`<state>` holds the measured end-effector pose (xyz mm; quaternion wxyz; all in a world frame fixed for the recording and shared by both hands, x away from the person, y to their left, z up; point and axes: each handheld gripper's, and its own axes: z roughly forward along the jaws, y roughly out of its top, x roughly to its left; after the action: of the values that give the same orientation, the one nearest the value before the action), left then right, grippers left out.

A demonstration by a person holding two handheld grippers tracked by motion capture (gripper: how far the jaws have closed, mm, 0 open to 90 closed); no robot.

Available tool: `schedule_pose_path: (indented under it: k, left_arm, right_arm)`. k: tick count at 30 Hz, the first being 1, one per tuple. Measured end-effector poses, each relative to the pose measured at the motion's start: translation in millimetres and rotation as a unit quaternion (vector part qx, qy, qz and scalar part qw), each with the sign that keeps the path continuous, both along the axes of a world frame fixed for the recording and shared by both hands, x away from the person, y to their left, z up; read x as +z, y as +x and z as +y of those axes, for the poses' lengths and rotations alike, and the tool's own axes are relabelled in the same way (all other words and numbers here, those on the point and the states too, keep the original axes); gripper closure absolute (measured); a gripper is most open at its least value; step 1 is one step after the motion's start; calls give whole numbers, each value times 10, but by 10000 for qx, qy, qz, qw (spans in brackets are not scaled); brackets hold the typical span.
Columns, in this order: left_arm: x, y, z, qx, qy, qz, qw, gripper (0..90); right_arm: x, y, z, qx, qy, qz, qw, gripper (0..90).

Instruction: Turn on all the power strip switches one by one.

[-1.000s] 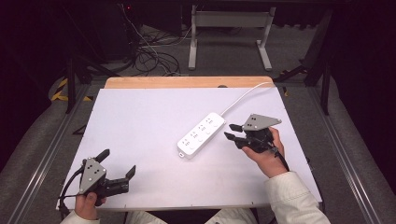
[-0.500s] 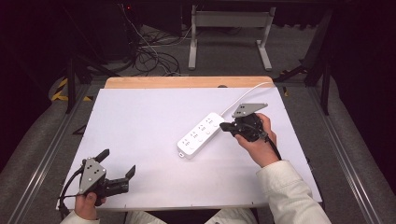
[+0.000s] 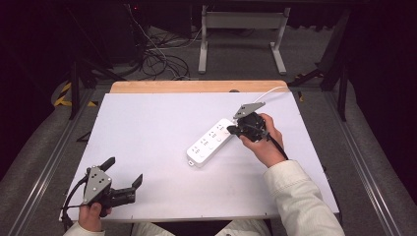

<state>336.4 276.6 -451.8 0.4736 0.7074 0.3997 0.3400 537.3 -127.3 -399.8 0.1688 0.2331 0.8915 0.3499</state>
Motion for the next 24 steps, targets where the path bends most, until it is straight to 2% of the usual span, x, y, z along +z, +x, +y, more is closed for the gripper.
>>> schedule_pose_path:
  k: [4, 9, 13, 16, 24]
  left_arm:
    - [-1, 3, 1, -3, 0, 7, 10000, 13]
    - [-3, 7, 4, -4, -1, 17, 10000, 14]
    - [-6, 9, 3, -11, -20, 37, 10000, 13]
    - [-8, 11, 2, -4, -33, 40, 10000, 14]
    - [-10, 15, 5, 3, -35, 41, 10000, 14]
  right_arm:
    - [-70, 108, 41, -156, -88, 92, 9998, 900]
    - [-155, 213, 74, -172, -142, 253, 9994, 900]
    - [-207, 277, 95, -293, -27, 273, 9992, 900]
    - [-254, 332, 102, -335, 70, 413, 9986, 900]
    - [-347, 405, 127, -435, 2, 419, 9982, 900]
